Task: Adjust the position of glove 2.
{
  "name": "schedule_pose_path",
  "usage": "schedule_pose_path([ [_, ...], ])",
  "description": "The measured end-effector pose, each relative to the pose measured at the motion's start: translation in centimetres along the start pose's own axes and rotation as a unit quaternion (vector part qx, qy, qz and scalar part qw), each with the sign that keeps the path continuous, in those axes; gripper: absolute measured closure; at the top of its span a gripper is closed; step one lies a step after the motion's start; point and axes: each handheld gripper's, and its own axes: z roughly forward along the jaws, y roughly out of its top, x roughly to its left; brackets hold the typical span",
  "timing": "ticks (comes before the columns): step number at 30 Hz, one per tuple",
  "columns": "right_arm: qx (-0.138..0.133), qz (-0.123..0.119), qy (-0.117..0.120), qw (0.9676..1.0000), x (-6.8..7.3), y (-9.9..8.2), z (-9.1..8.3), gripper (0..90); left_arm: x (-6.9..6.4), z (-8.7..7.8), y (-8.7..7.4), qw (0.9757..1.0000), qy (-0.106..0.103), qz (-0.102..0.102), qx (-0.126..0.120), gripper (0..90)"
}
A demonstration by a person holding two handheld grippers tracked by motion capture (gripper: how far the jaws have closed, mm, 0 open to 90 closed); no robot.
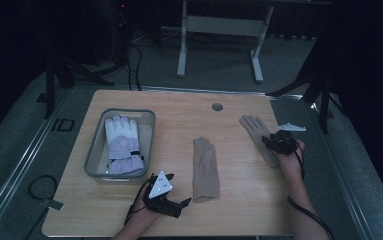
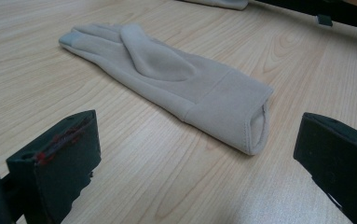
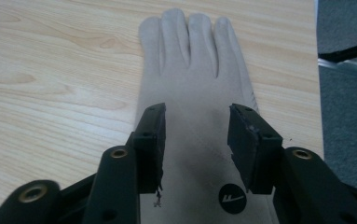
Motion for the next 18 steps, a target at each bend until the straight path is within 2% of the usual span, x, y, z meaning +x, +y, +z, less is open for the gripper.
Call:
schedule_pose_path([
  [4,0.006,0.007,0.002,1.0000,-0.3,-0.1,0.4,54.8,0.1,0.0,0.0,1.0000,0.001,-0.003,-0.001,0.6],
  [6,0.029,0.008,-0.007,0.9995,-0.3,-0.9,1.2,53.6,0.1,-0.1,0.0,1.0000,0.002,-0.003,-0.001,0.6],
  [10,0.019,0.019,-0.013,0.9995,-0.2,-1.3,1.4,56.9,0.1,-0.1,0.0,1.0000,0.002,-0.002,0.000,0.6],
  [14,0.026,0.012,-0.017,0.9995,0.3,-1.2,1.4,74.1,0.1,0.0,0.0,1.0000,0.003,-0.001,0.002,0.6],
  [18,0.034,0.042,-0.017,0.9984,0.5,-1.0,1.2,81.3,0.0,0.0,0.0,1.0000,0.003,0.000,0.002,0.6],
])
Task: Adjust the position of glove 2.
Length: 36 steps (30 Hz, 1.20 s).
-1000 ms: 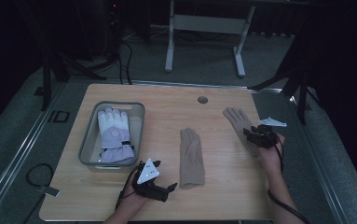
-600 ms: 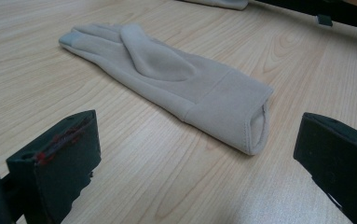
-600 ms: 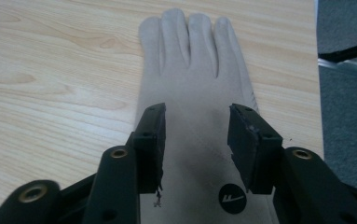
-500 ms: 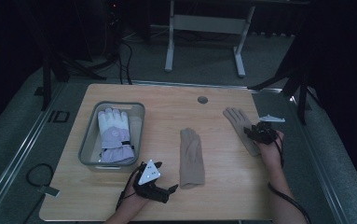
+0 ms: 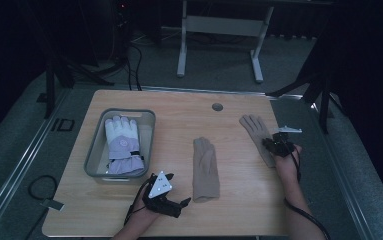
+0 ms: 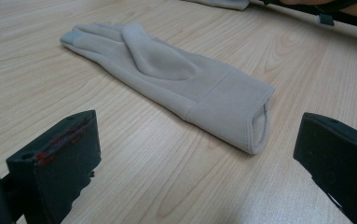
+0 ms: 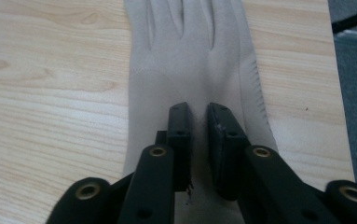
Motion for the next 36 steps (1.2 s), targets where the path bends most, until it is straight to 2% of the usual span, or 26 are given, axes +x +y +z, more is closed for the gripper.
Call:
schedule_pose_path([
  [3,0.004,0.024,-0.011,0.9997,0.4,0.2,-0.3,83.2,0.0,0.0,0.0,1.0000,0.000,-0.001,0.000,0.6],
  [6,-0.006,0.040,-0.017,0.9990,1.1,0.4,-1.1,83.6,0.1,0.0,0.0,1.0000,0.001,-0.004,-0.001,0.6],
  [9,-0.022,0.047,-0.018,0.9985,1.9,0.8,-2.3,83.6,0.1,-0.1,0.1,1.0000,0.003,-0.003,-0.002,0.6],
  [12,-0.038,0.064,-0.012,0.9971,2.7,0.8,-3.9,83.6,0.1,-0.2,0.2,1.0000,0.004,-0.002,-0.004,0.6],
  [13,-0.038,0.064,-0.012,0.9971,2.7,0.8,-3.9,83.6,0.1,-0.2,0.2,1.0000,0.004,-0.002,-0.004,0.6],
  [15,-0.049,0.079,-0.020,0.9954,3.5,0.4,-5.4,83.5,0.1,-0.3,0.2,1.0000,0.005,-0.003,-0.006,0.6],
  [18,-0.050,0.080,-0.026,0.9951,4.0,0.2,-6.0,83.5,0.1,-0.3,0.2,1.0000,0.004,-0.001,-0.005,0.6],
  [19,-0.059,0.089,-0.031,0.9939,4.7,-0.3,-7.0,83.5,0.1,-0.3,0.2,1.0000,0.003,-0.002,-0.006,0.6],
  [22,-0.065,0.102,-0.029,0.9923,5.7,-1.3,-8.2,83.4,0.1,-0.3,0.3,1.0000,0.003,-0.001,-0.008,0.6],
  [24,-0.064,0.088,-0.036,0.9934,6.6,-1.9,-8.7,83.3,0.1,-0.4,0.4,1.0000,0.004,0.000,-0.009,0.6],
  [27,-0.062,0.093,-0.026,0.9934,7.4,-3.0,-9.4,83.0,0.1,-0.5,0.4,0.9999,0.006,0.005,-0.011,0.6],
  [31,-0.054,0.098,-0.022,0.9934,8.6,-4.9,-9.3,82.9,0.0,-0.5,0.5,0.9999,0.005,0.010,-0.012,0.6],
  [32,-0.054,0.098,-0.022,0.9934,8.6,-4.9,-9.3,82.9,0.0,-0.5,0.5,0.9999,0.005,0.010,-0.012,0.6],
  [33,-0.050,0.097,-0.023,0.9937,8.8,-5.2,-9.2,82.8,0.0,-0.5,0.5,0.9998,0.005,0.011,-0.013,0.6],
  [34,-0.042,0.107,-0.021,0.9932,8.9,-5.8,-8.9,82.7,0.0,-0.6,0.5,0.9998,0.006,0.011,-0.013,0.6],
  [36,-0.032,0.102,-0.025,0.9939,9.2,-6.2,-8.6,82.5,0.0,-0.6,0.5,0.9998,0.005,0.010,-0.014,0.6],
])
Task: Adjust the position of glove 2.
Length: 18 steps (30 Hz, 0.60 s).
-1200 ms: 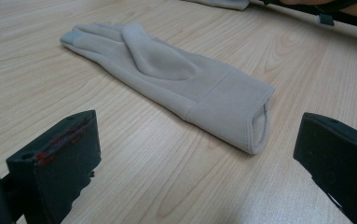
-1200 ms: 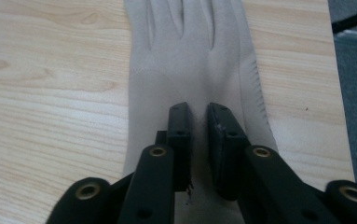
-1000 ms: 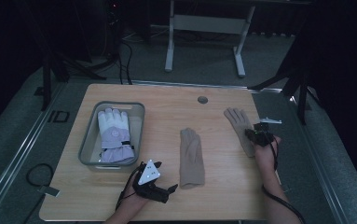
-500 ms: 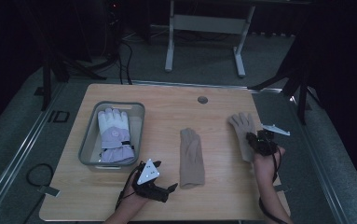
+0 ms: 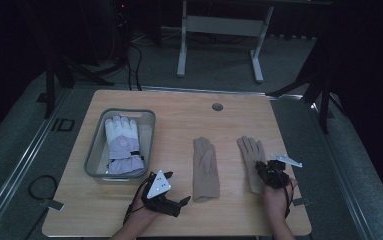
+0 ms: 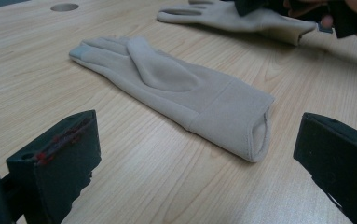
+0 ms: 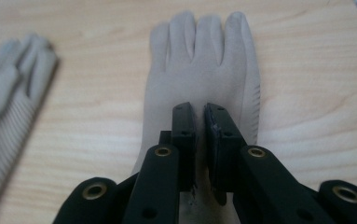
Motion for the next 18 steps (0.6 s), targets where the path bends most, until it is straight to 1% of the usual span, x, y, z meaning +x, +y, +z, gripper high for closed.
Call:
schedule_pose_path([
  [1,0.004,-0.006,-0.002,1.0000,0.1,-0.2,0.2,82.4,0.0,0.0,0.0,1.0000,0.000,0.000,0.000,0.6],
  [3,0.005,-0.010,-0.004,0.9999,0.2,-0.4,0.3,82.0,0.0,0.0,0.0,1.0000,0.000,0.000,-0.001,0.6],
  [4,0.022,-0.026,-0.009,0.9994,0.4,-0.8,1.0,80.7,0.1,0.0,0.0,1.0000,0.000,-0.001,0.000,0.6],
  [5,0.025,-0.027,-0.010,0.9993,0.4,-1.0,1.2,80.1,0.1,0.0,0.0,1.0000,0.000,-0.002,0.000,0.6],
  [7,0.026,-0.039,-0.011,0.9989,0.5,-1.2,1.4,78.4,0.1,0.0,0.0,1.0000,0.000,-0.002,0.000,0.6],
  [9,0.027,-0.039,-0.010,0.9988,0.5,-1.2,1.4,77.3,0.1,0.0,0.0,1.0000,0.000,-0.002,0.001,0.6],
  [10,0.029,-0.041,-0.005,0.9987,0.5,-1.1,1.4,73.4,0.0,0.0,0.0,1.0000,-0.001,-0.001,0.001,0.6],
  [11,0.032,-0.043,-0.002,0.9986,0.4,-1.0,1.4,72.0,0.0,0.0,0.0,1.0000,-0.001,-0.001,0.001,0.6],
  [13,0.029,-0.045,0.001,0.9985,0.4,-0.9,1.1,69.1,0.0,0.0,-0.1,1.0000,-0.002,-0.001,0.001,0.6],
  [15,0.028,-0.053,0.004,0.9982,0.3,-0.7,0.9,64.9,0.0,0.0,-0.1,1.0000,-0.001,-0.001,0.001,0.6],
  [16,0.021,-0.055,0.008,0.9982,0.2,-0.5,0.7,62.2,0.1,0.0,-0.1,1.0000,-0.002,-0.002,0.001,0.6],
  [17,0.020,-0.060,0.011,0.9979,0.1,-0.4,0.6,61.1,0.1,0.0,-0.1,1.0000,-0.002,-0.003,0.001,0.6],
  [18,0.018,-0.067,0.009,0.9976,0.1,-0.3,0.5,60.3,0.1,0.0,-0.1,1.0000,-0.002,-0.003,0.001,0.6],
])
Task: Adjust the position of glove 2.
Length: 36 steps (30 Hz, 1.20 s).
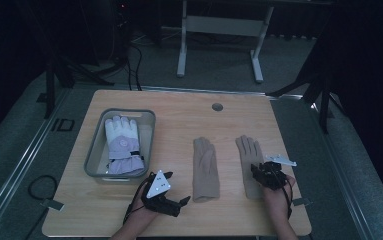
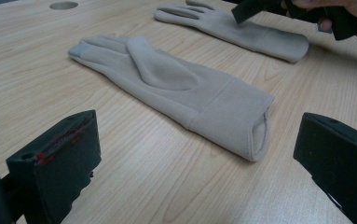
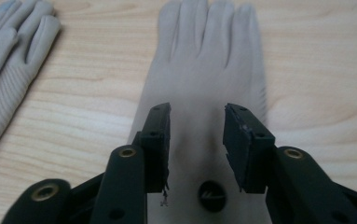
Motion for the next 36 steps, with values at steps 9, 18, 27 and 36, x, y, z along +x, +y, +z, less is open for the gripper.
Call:
schedule_pose_path([
  [9,-0.017,-0.087,0.065,0.9939,-1.3,2.0,-0.2,59.3,0.0,0.0,0.0,1.0000,0.000,-0.002,-0.001,0.6],
  [18,0.000,-0.069,0.043,0.9967,-2.5,2.2,0.6,55.2,0.0,0.1,-0.1,1.0000,-0.001,0.000,0.001,0.6],
  [27,0.020,-0.065,0.013,0.9976,-1.5,0.6,2.3,54.8,0.0,0.0,-0.1,1.0000,0.001,0.000,0.000,0.6],
  [36,0.019,-0.044,0.001,0.9988,-0.6,0.5,2.2,82.4,-0.1,0.1,0.0,1.0000,0.000,0.001,0.001,0.6],
])
